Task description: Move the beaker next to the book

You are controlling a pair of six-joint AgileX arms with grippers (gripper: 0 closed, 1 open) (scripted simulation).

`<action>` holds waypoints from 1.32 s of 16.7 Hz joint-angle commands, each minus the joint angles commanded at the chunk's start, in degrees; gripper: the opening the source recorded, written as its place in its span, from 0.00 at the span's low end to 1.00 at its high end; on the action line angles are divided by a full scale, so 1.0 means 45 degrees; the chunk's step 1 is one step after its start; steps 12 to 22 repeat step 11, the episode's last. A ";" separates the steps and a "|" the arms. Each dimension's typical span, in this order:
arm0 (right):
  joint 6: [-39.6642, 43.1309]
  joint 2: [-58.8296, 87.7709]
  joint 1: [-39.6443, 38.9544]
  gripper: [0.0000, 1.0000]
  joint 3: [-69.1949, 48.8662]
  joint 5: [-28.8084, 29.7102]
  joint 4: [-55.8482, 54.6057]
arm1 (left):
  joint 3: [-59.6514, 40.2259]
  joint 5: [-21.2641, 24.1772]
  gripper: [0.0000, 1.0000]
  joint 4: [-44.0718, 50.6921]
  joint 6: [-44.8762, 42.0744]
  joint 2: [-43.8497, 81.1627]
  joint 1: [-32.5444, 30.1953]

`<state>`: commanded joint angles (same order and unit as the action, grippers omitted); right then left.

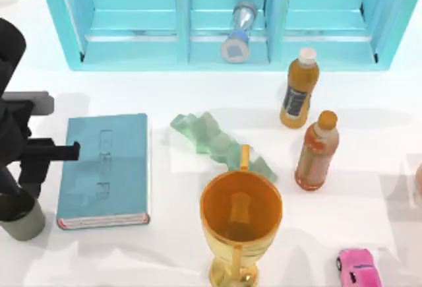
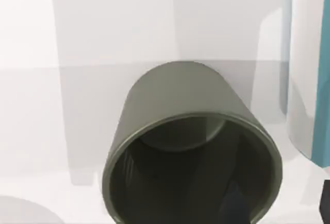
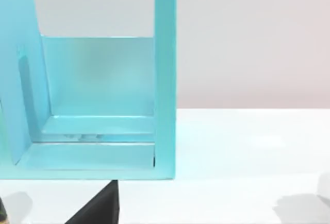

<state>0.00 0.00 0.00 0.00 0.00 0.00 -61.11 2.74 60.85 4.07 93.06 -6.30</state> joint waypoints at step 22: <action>0.0000 0.0000 0.0000 1.00 0.0000 0.0000 0.0000 | 0.0000 0.0000 1.00 0.0000 0.0000 0.0000 0.0000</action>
